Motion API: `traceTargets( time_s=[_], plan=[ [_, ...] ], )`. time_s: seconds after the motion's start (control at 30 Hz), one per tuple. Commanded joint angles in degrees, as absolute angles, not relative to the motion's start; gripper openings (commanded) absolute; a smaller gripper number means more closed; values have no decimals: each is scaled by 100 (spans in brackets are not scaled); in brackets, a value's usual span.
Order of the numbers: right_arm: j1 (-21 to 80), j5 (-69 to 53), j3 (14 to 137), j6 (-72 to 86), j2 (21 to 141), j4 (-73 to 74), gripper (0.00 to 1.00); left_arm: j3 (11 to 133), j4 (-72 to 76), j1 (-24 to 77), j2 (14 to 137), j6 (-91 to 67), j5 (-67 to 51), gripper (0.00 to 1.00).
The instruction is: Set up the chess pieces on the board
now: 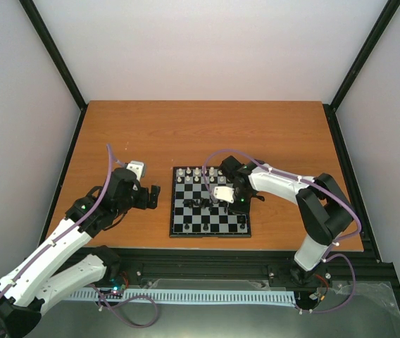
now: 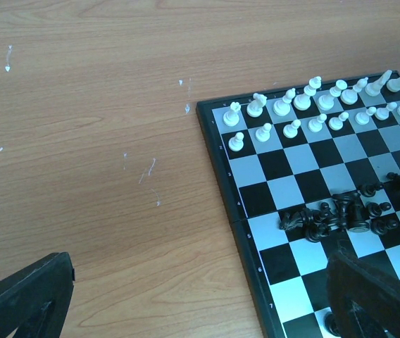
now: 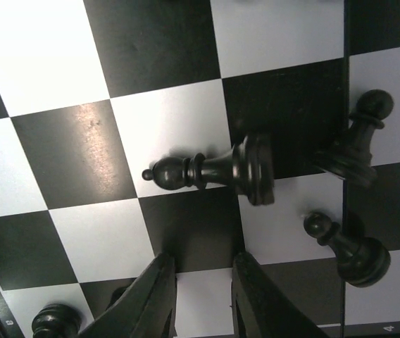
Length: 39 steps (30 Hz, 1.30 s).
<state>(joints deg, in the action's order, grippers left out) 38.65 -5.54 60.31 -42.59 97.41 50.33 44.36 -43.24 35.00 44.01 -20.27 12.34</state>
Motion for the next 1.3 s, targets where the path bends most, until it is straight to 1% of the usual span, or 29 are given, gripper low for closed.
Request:
traceTargets(
  time_s=[0.0,0.27,0.3,0.4,0.47,0.67,0.8,0.93,1.1,1.27],
  plan=[
    [3894,-698,5913,-4249,9644,5068,23,4509,-4175,3454,4377,-1924,1176,100],
    [3902,-616,5927,-4911,8902,4652,24,4517,-4177,3454,4415,-1918,1167,100],
    [3902,-602,5924,-5010,8889,4619,25,4516,-4175,3454,4409,-1922,1169,100],
    [3908,-625,5779,-5383,8789,4377,34,4509,-4167,3454,4407,-1923,1170,100],
    [3911,-618,5669,-5674,8772,4260,37,4506,-4168,3454,4420,-1921,1176,100],
    [3929,-346,5398,-6245,8810,3983,38,4507,-4171,3454,4438,-1920,1174,100],
    [3932,-239,5360,-6244,8919,3870,39,4503,-4171,3454,4442,-1924,1175,100],
    [3930,-254,5354,-6203,9048,3859,42,4501,-4167,3454,4439,-1916,1158,100],
    [3937,-448,5364,-6240,9124,4045,42,4506,-4171,3453,4437,-1914,1143,100],
    [3946,-517,5396,-6234,9281,4387,36,4504,-4168,3454,4417,-1914,1140,100]
  ],
)
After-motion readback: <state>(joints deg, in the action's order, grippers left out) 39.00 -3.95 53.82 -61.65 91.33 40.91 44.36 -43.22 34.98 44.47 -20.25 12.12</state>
